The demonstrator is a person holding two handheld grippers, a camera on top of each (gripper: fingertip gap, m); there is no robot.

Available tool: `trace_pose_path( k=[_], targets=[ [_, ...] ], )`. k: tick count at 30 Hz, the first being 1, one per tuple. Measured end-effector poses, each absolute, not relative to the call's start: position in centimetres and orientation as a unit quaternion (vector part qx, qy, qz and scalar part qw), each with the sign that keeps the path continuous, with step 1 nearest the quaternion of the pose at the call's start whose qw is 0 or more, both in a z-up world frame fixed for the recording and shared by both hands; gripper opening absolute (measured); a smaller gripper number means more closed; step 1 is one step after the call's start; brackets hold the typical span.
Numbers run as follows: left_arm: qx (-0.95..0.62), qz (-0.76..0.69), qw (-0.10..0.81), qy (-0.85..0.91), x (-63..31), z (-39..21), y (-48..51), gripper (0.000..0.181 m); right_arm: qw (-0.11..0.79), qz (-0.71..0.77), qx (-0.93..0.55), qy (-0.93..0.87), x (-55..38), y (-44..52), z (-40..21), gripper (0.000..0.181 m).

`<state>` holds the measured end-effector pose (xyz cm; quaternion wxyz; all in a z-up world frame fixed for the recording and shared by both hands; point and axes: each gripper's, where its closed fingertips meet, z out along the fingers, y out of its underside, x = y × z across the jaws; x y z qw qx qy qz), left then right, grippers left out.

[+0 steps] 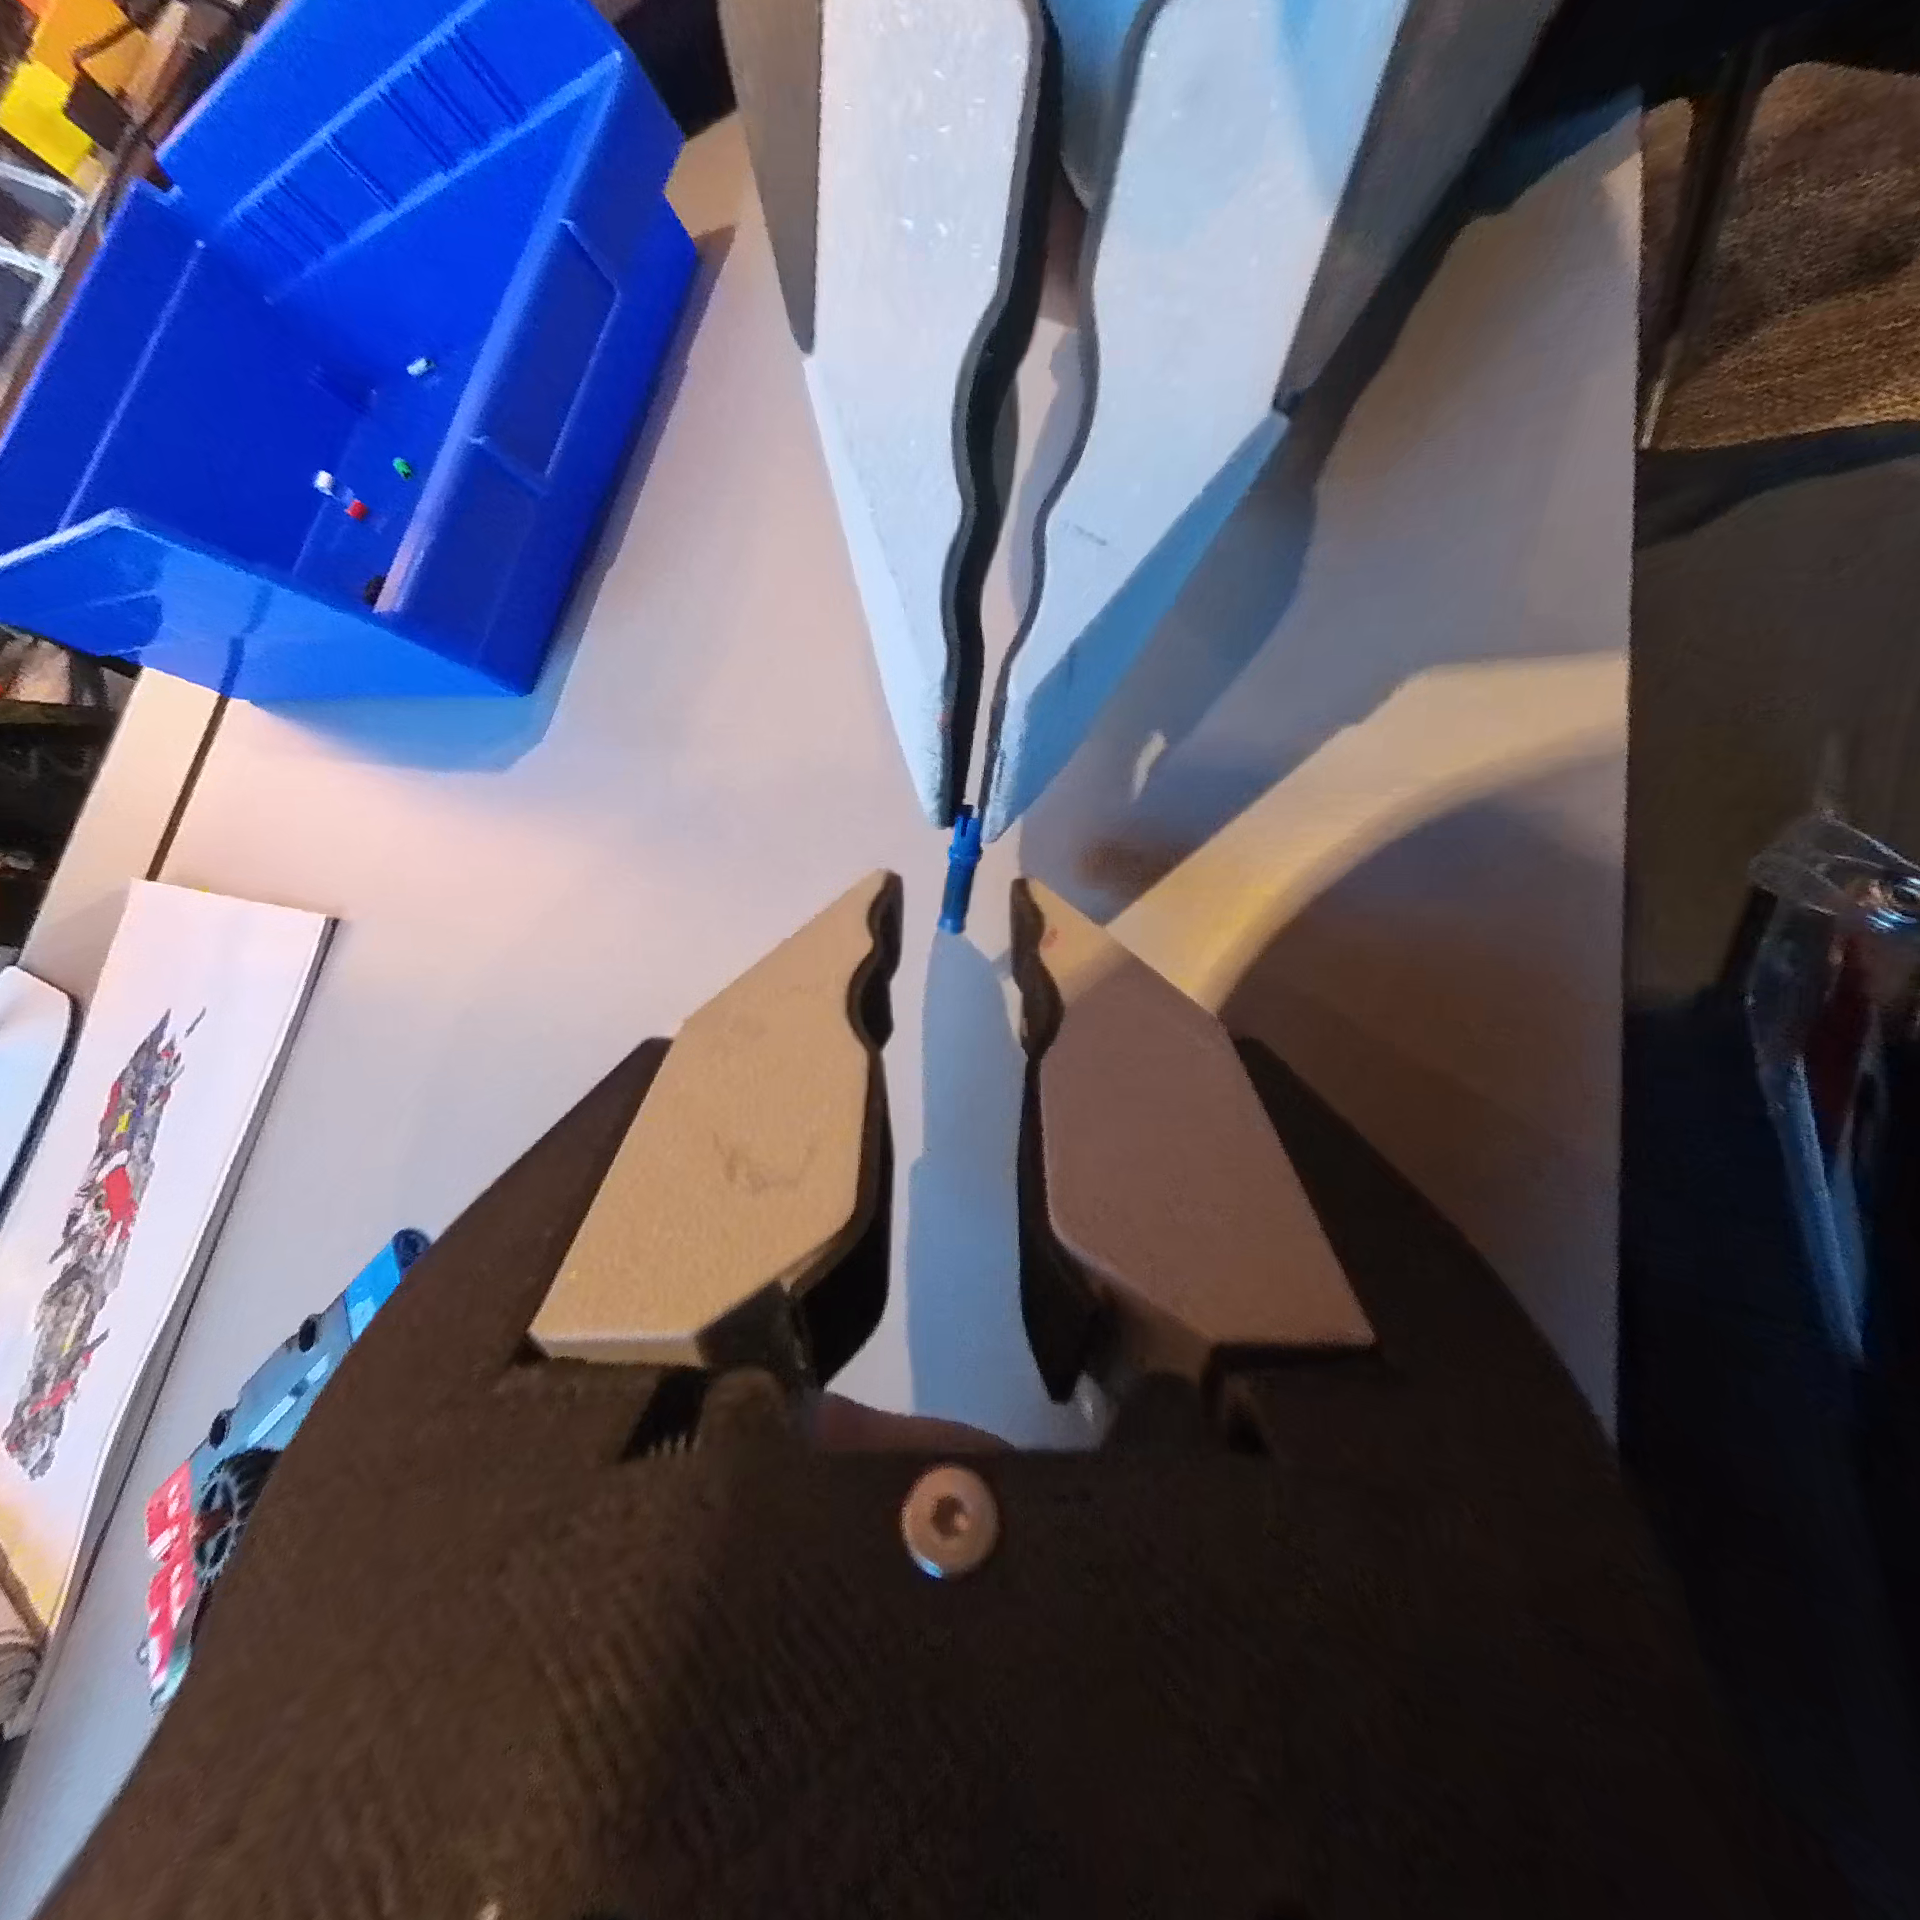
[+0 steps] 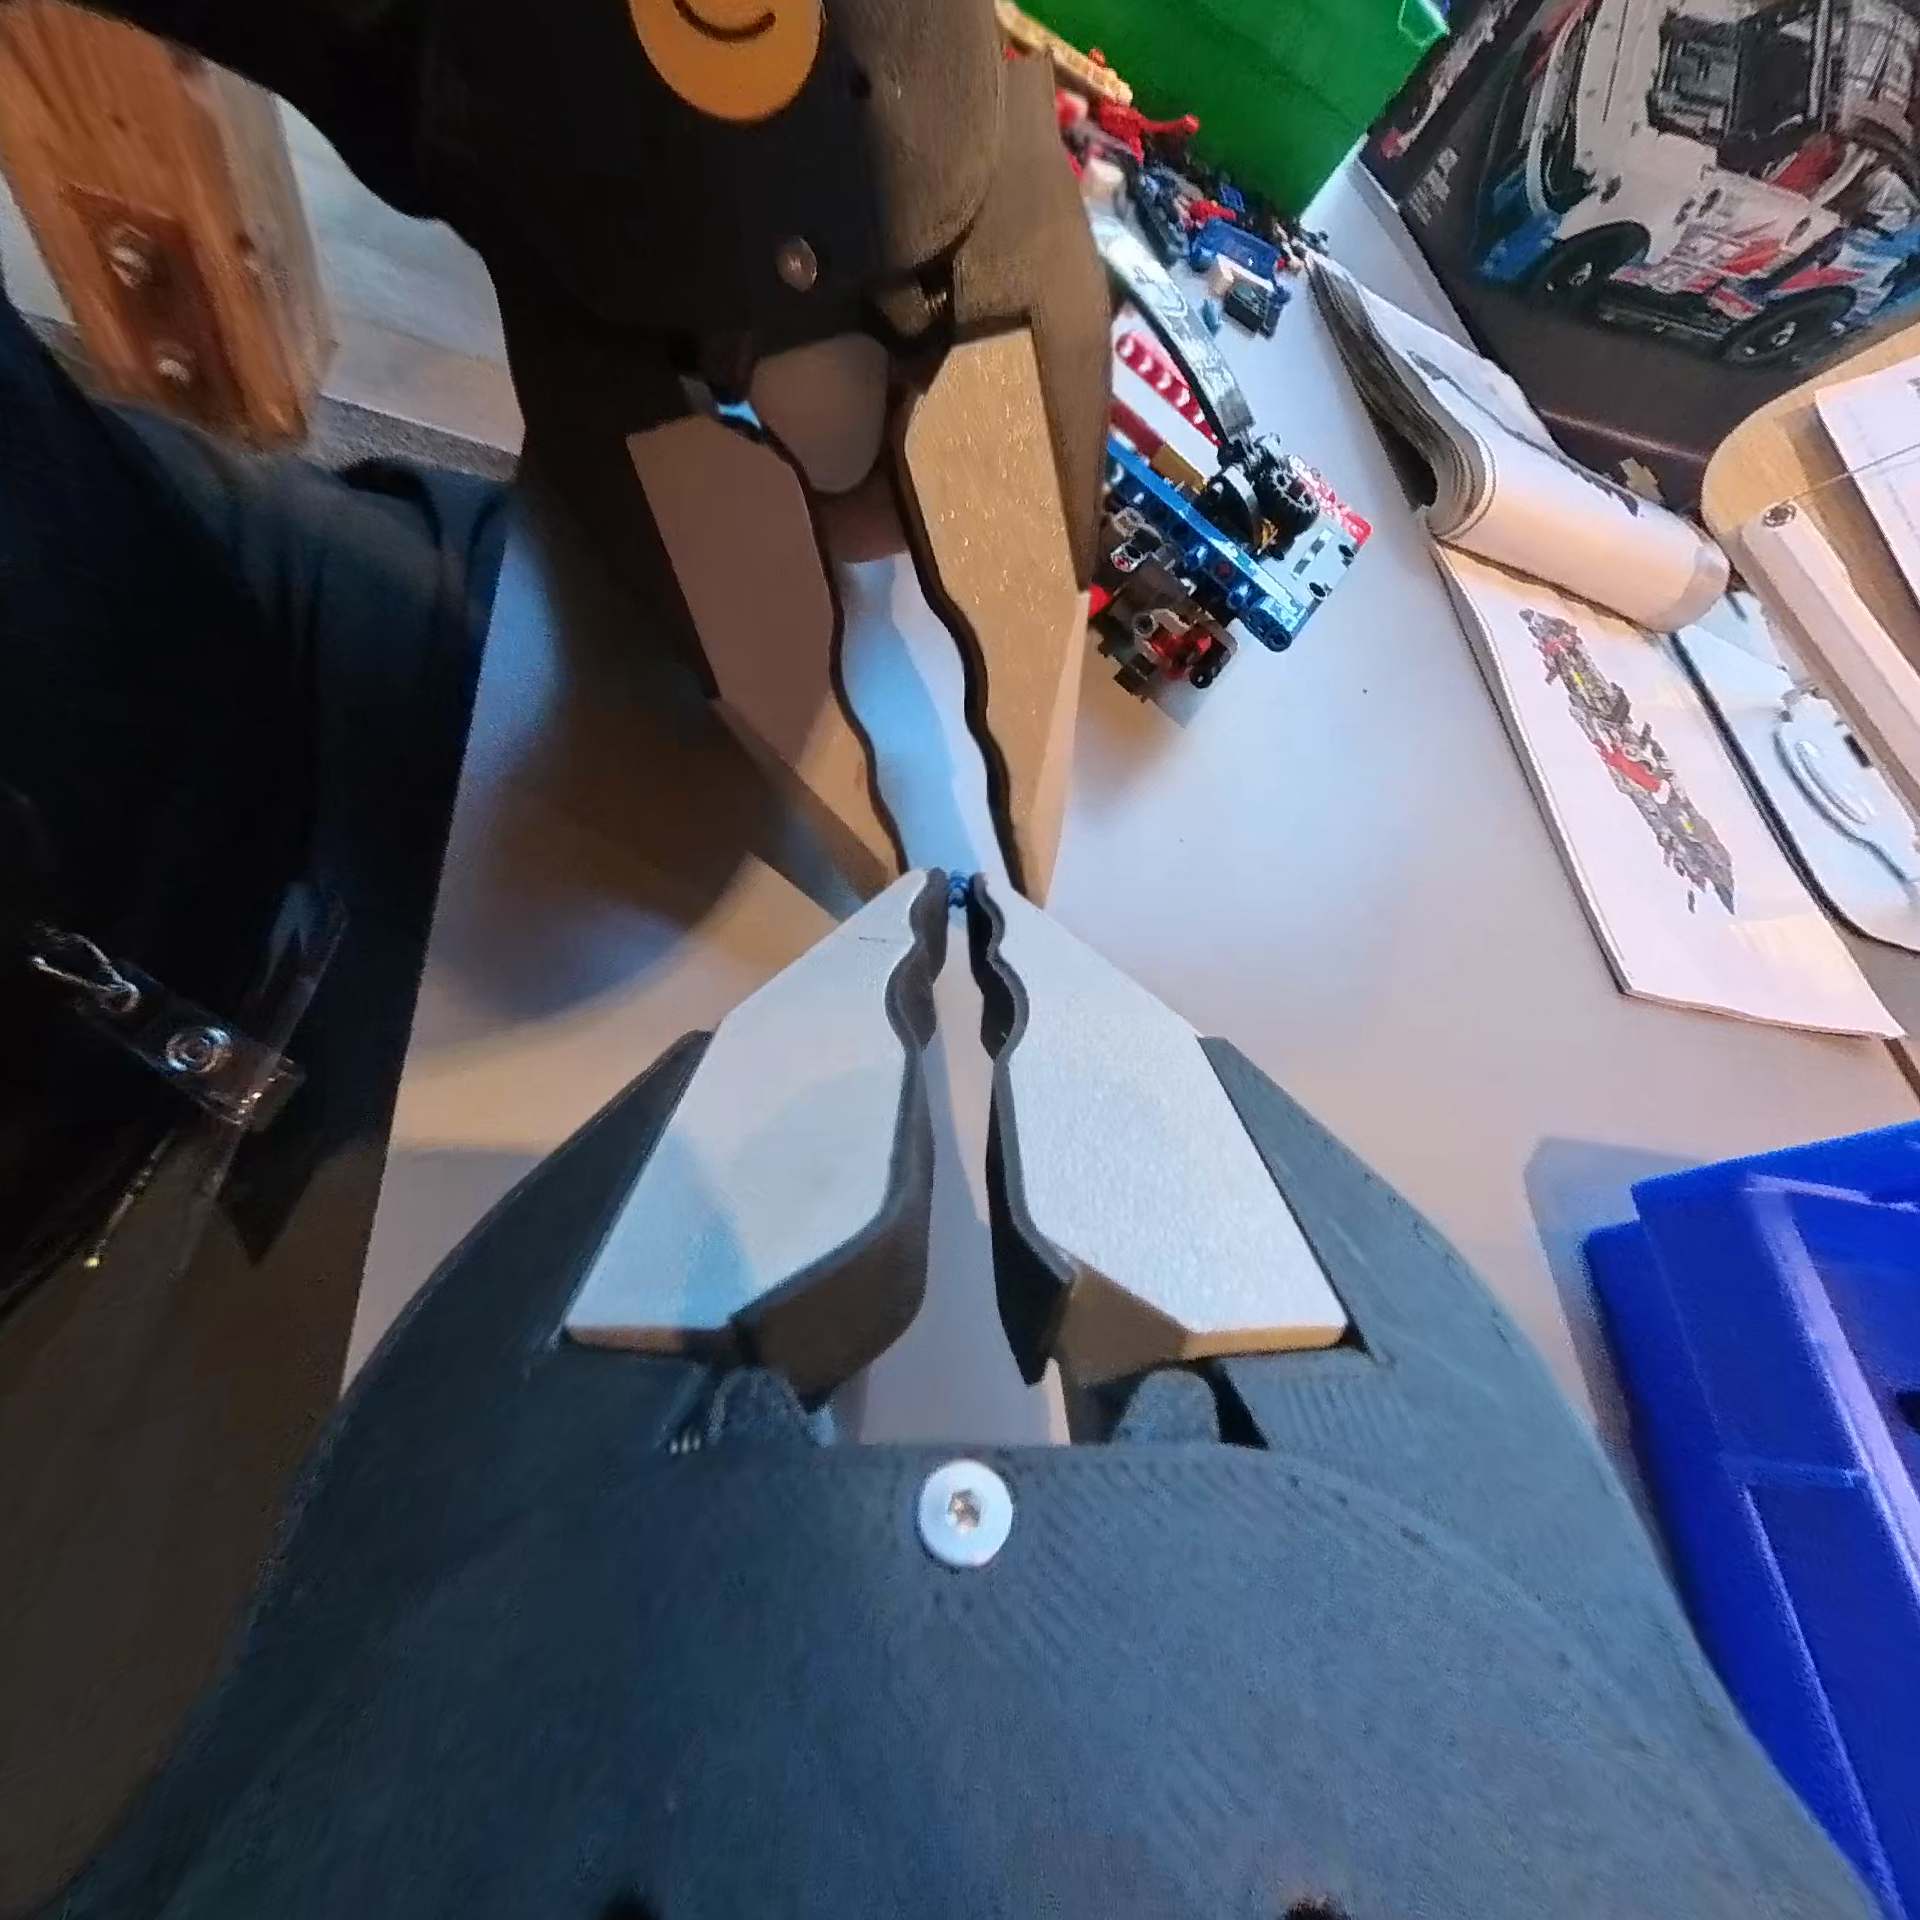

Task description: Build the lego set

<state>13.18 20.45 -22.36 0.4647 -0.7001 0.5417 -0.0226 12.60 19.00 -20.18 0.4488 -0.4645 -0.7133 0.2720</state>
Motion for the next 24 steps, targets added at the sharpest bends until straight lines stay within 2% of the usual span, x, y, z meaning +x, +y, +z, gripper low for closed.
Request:
trace_pose_path(
  k=[2,10,24],
  targets=[
    [-0.697,-0.023,0.469,0.542,13.2,-22.2,20.4,0.002,0.448,0.284,-0.465,-0.709,12.7,18.9,-19.9,0.0],
    [-0.715,-0.042,0.448,0.534,13.0,-22.6,20.2,0.002,0.446,0.277,-0.471,-0.709,12.5,19.1,-20.1,0.0],
    [-0.721,0.026,0.442,0.533,12.4,-23.4,20.7,0.002,0.417,0.233,-0.49,-0.729,12.5,19.7,-21.6,0.0]
  ],
)
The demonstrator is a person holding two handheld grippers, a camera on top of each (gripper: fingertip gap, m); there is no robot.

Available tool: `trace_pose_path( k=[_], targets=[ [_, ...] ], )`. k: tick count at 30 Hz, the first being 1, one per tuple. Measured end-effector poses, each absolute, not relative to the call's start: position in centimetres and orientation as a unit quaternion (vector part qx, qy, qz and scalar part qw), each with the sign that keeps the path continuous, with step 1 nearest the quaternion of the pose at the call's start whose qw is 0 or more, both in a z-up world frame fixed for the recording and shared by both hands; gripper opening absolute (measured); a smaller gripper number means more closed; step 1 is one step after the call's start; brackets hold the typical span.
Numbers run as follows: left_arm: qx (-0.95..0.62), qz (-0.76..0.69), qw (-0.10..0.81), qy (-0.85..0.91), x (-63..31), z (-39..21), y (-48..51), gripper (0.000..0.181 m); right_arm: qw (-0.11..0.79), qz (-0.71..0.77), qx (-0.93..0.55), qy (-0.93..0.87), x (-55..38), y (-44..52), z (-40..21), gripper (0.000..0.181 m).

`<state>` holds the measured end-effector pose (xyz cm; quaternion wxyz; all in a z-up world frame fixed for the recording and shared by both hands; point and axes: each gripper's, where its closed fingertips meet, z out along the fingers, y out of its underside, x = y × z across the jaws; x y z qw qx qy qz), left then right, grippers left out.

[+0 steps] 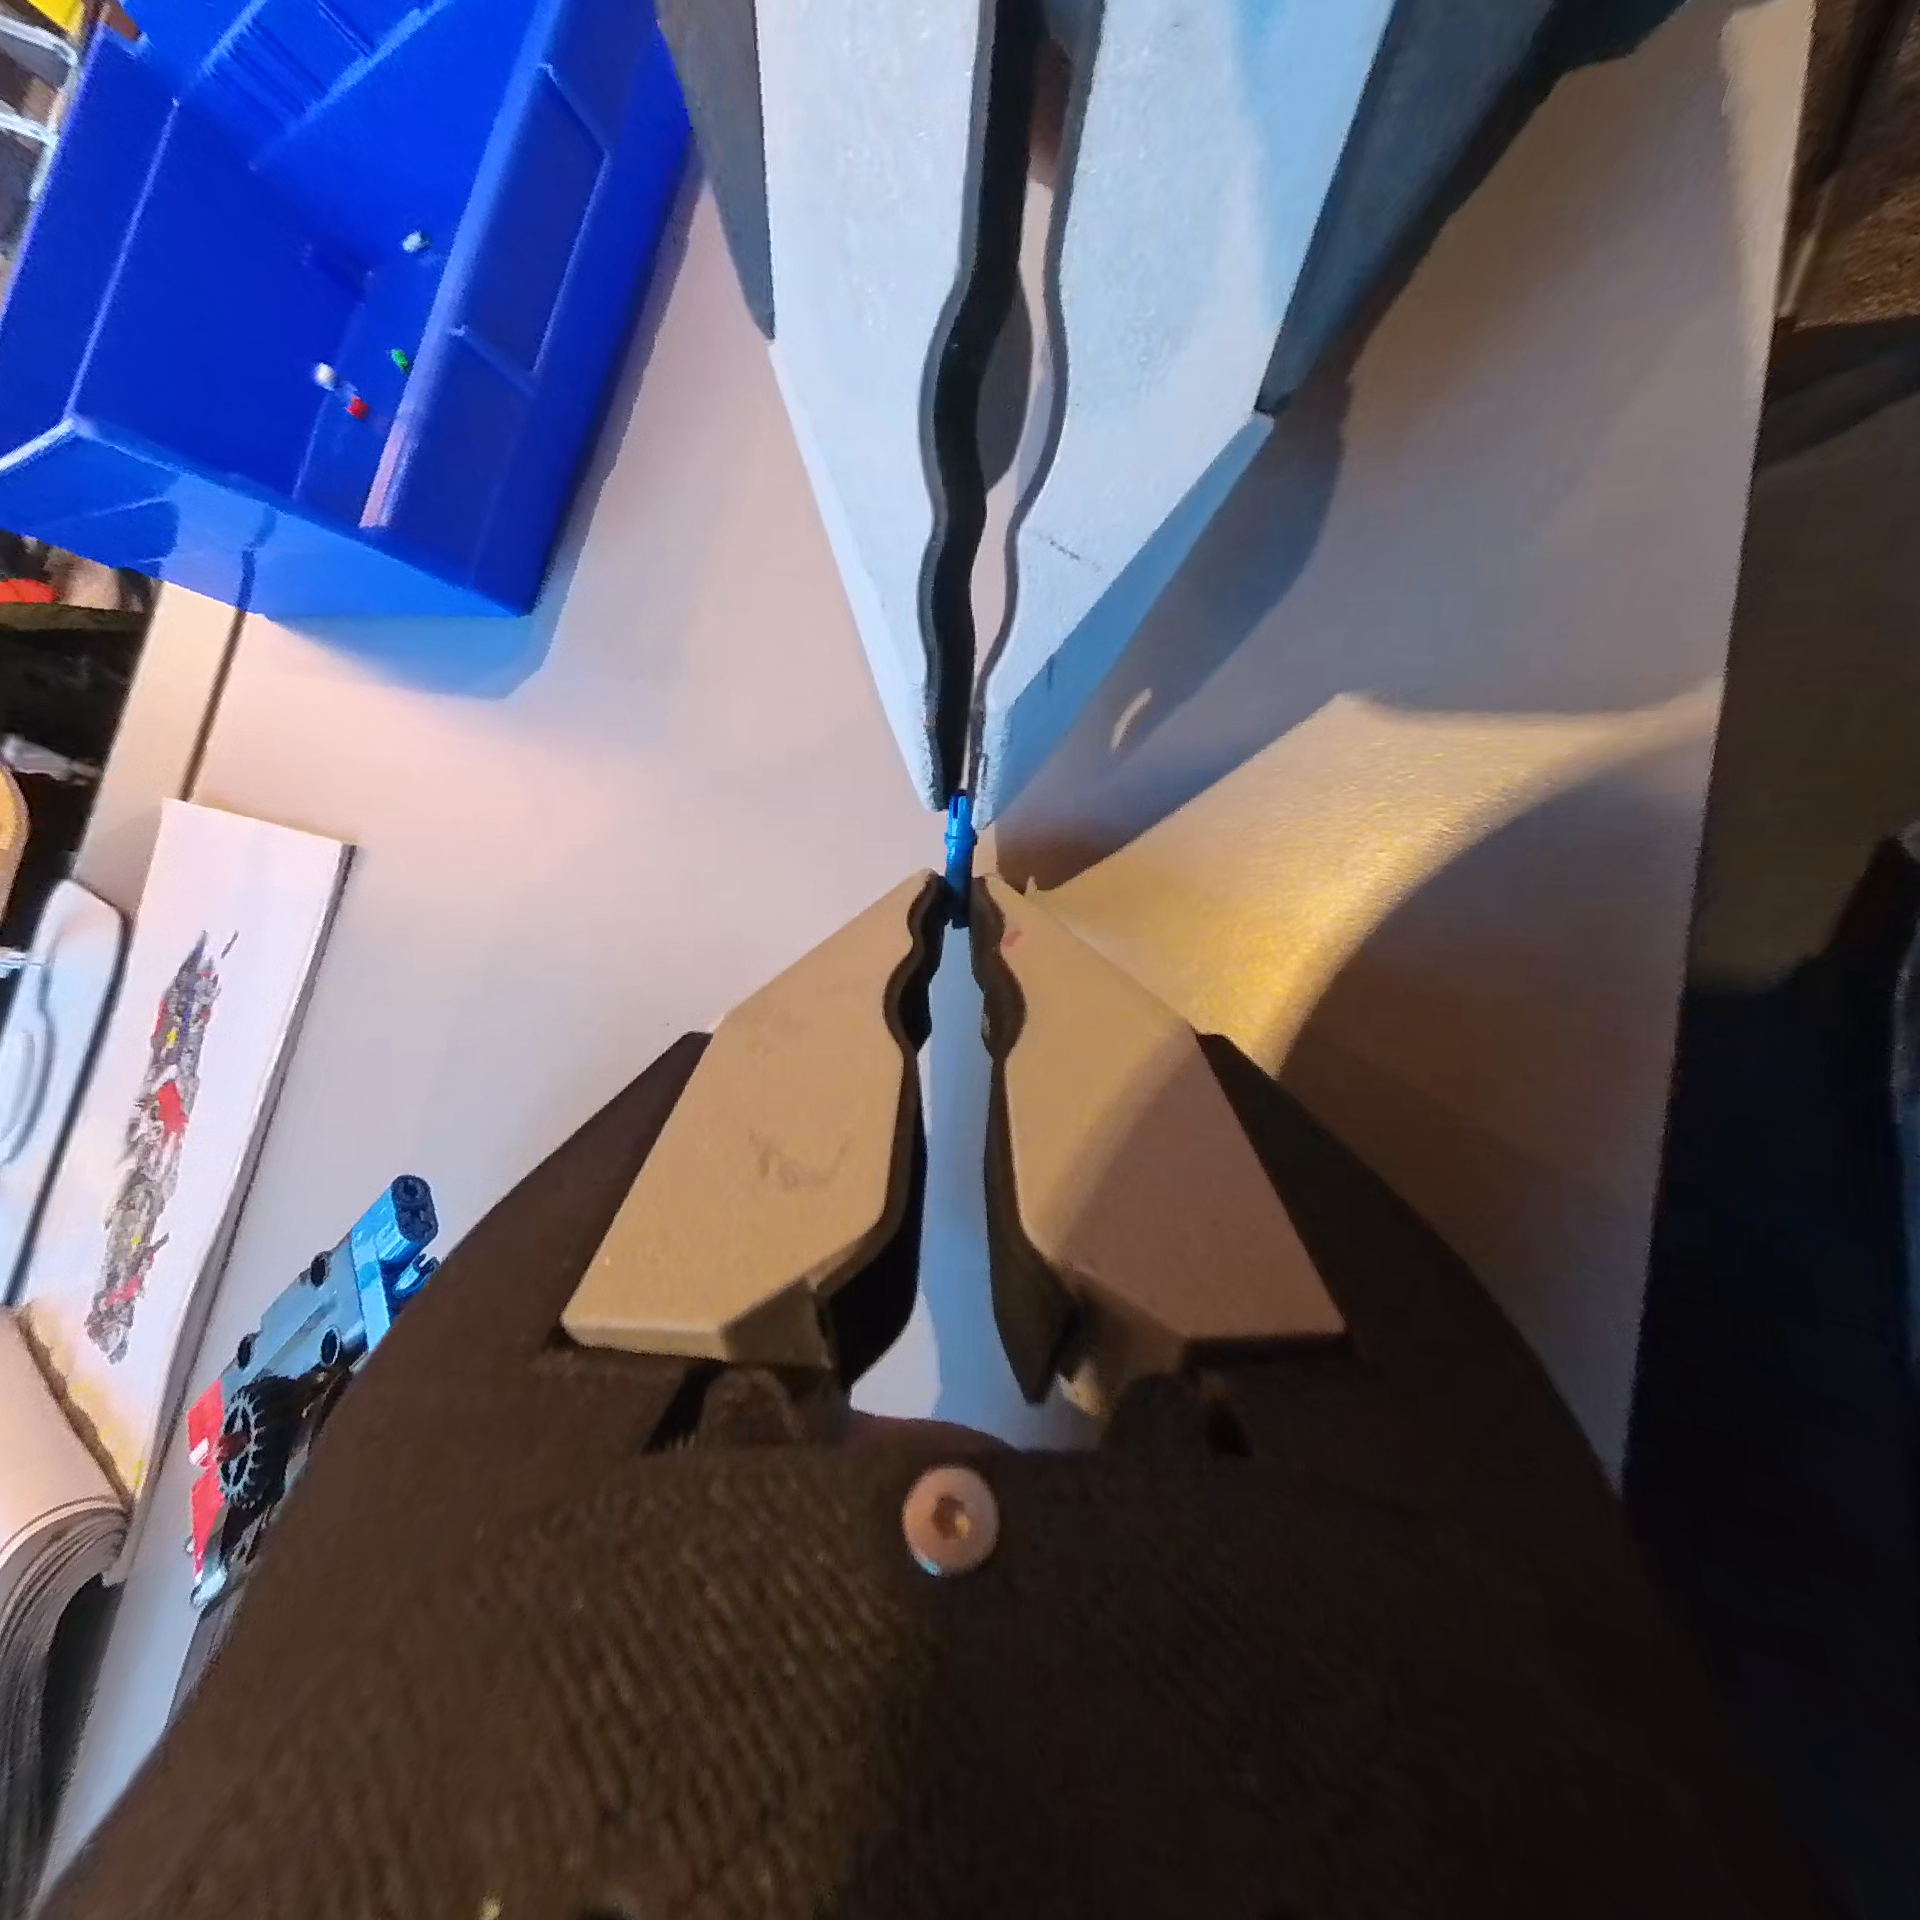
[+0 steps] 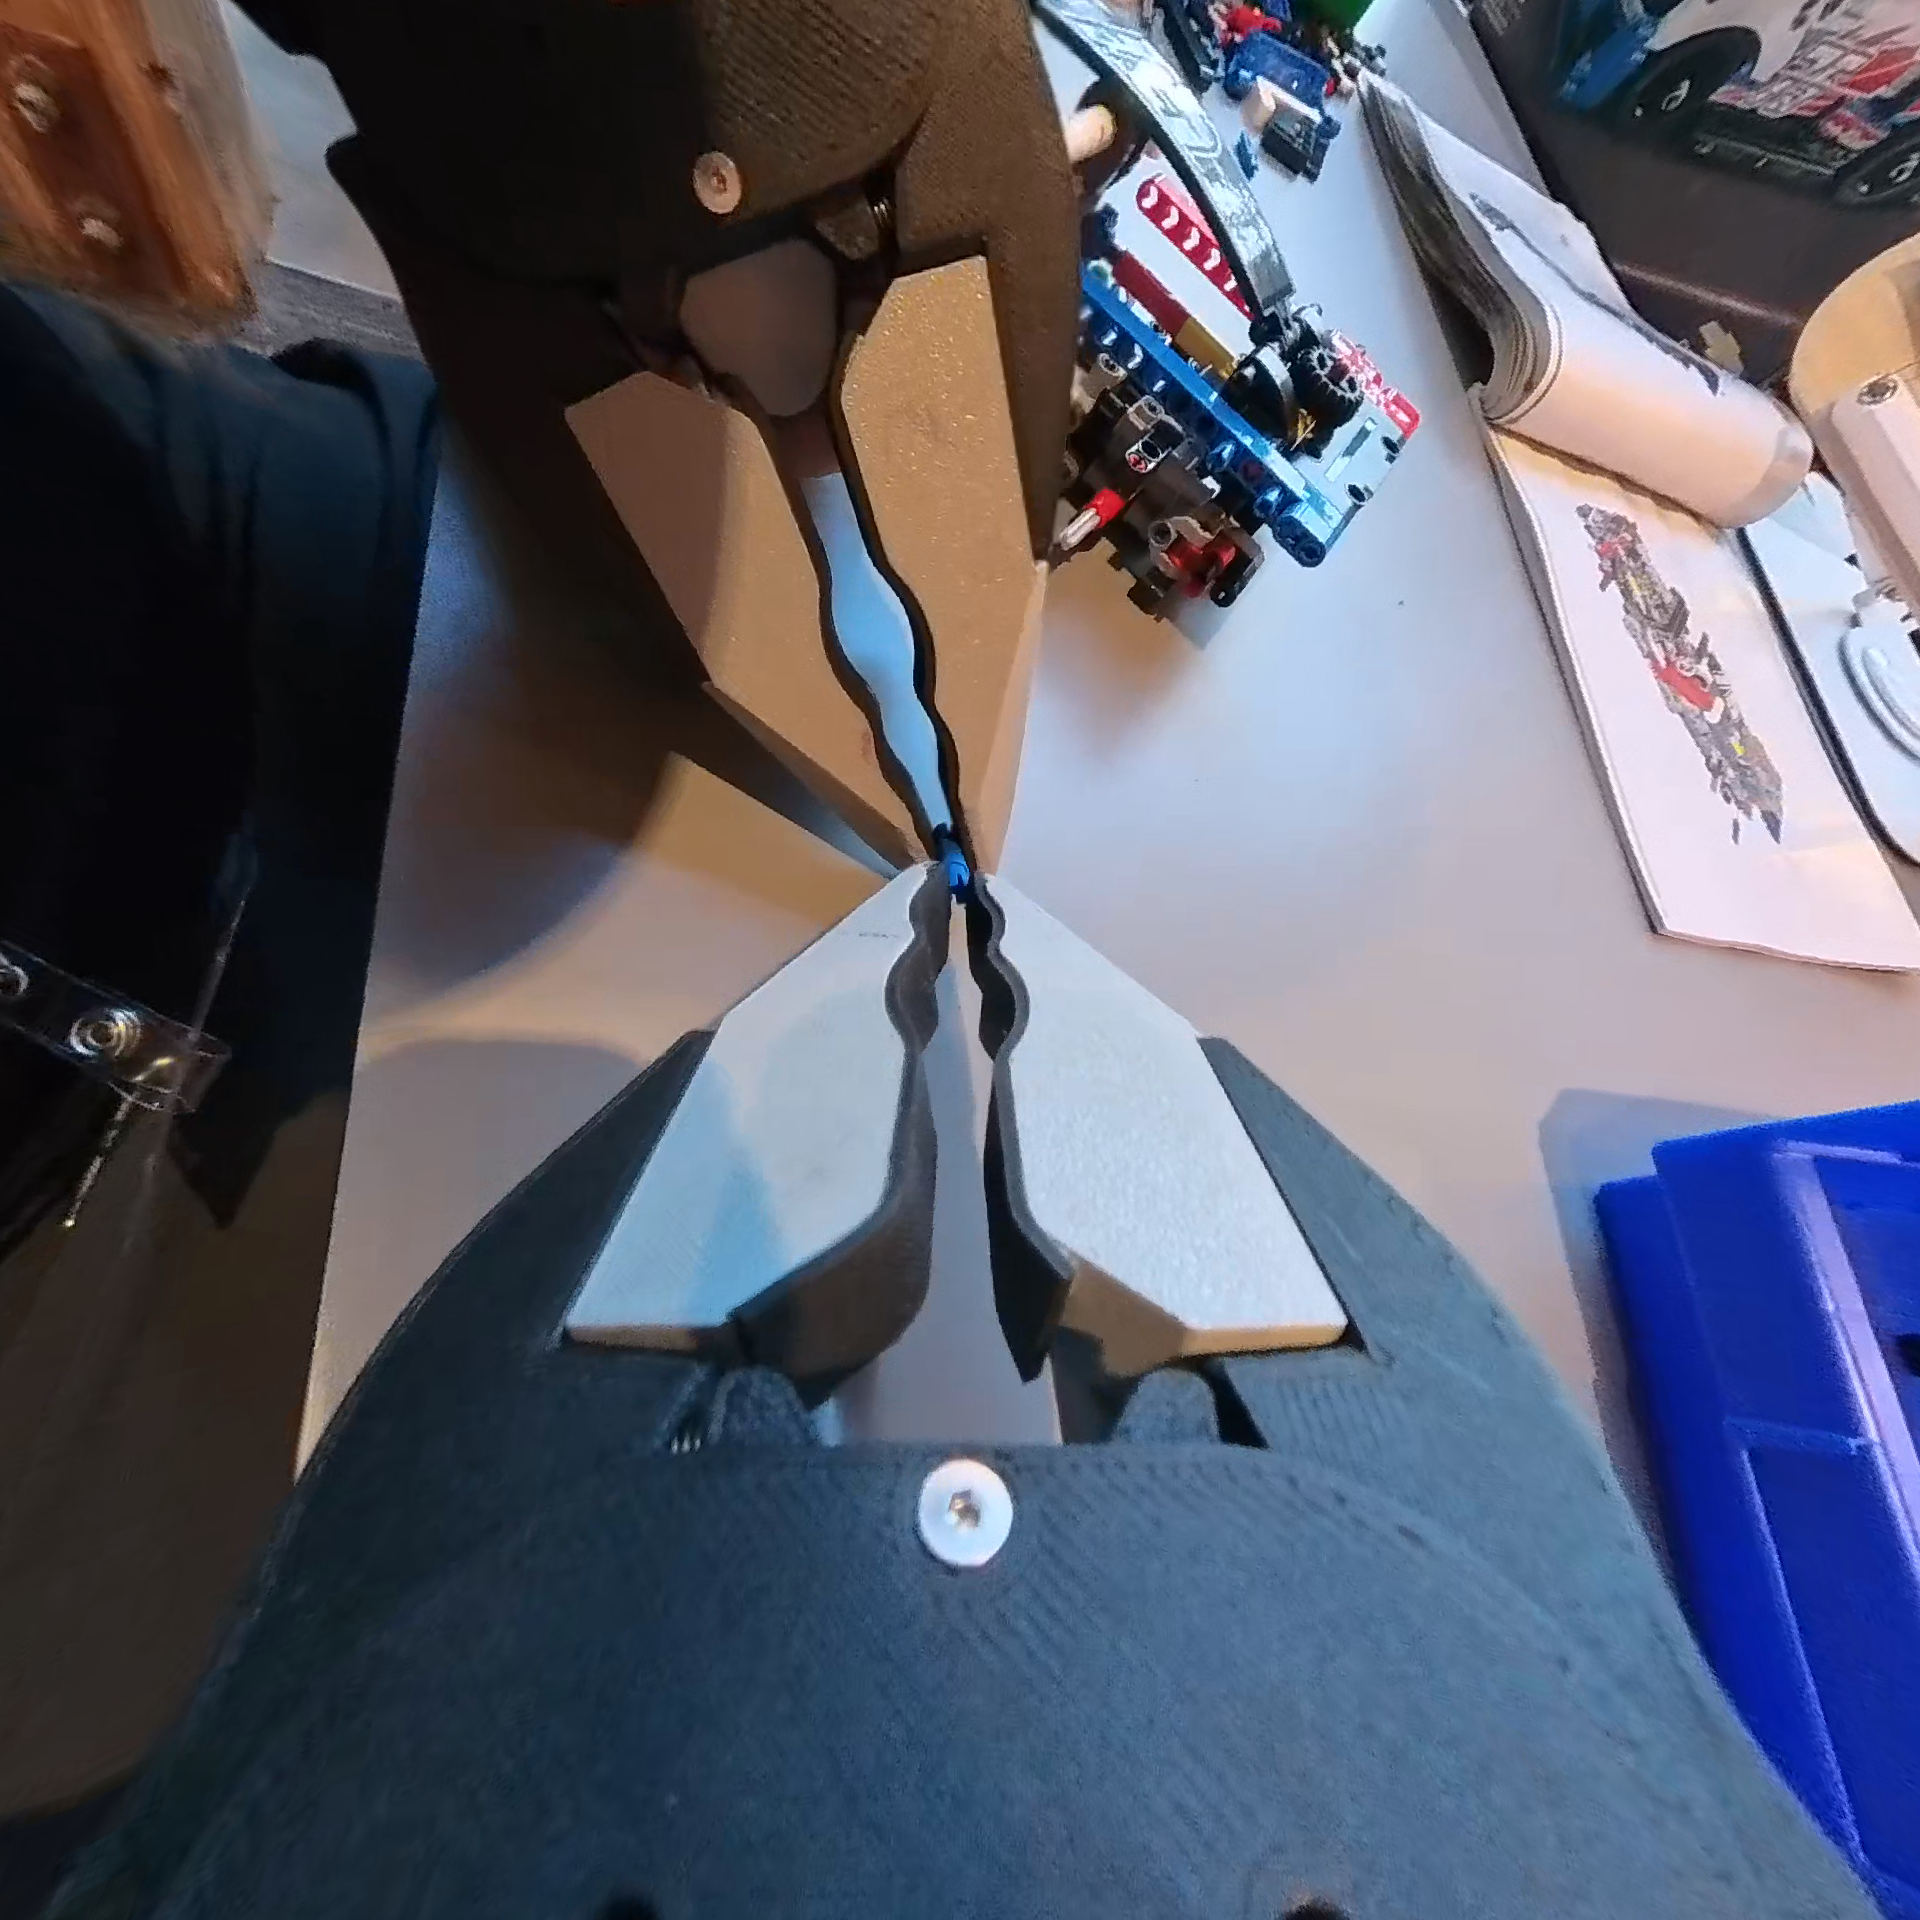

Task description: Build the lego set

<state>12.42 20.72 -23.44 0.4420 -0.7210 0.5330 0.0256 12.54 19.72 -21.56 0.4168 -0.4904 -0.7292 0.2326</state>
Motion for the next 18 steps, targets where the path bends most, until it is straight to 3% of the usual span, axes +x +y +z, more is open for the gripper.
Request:
trace_pose_path(
  k=[15,18],
  targets=[
    [-0.71,0.039,0.449,0.541,13.0,-23.4,20.5,0.002,0.35,0.263,-0.484,-0.758,12.4,19.3,-21.7,0.0],
    [-0.712,0.047,0.45,0.536,12.5,-23.4,20.8,0.002,0.377,0.254,-0.501,-0.737,13.0,20.4,-20.6,0.0]
  ],
)
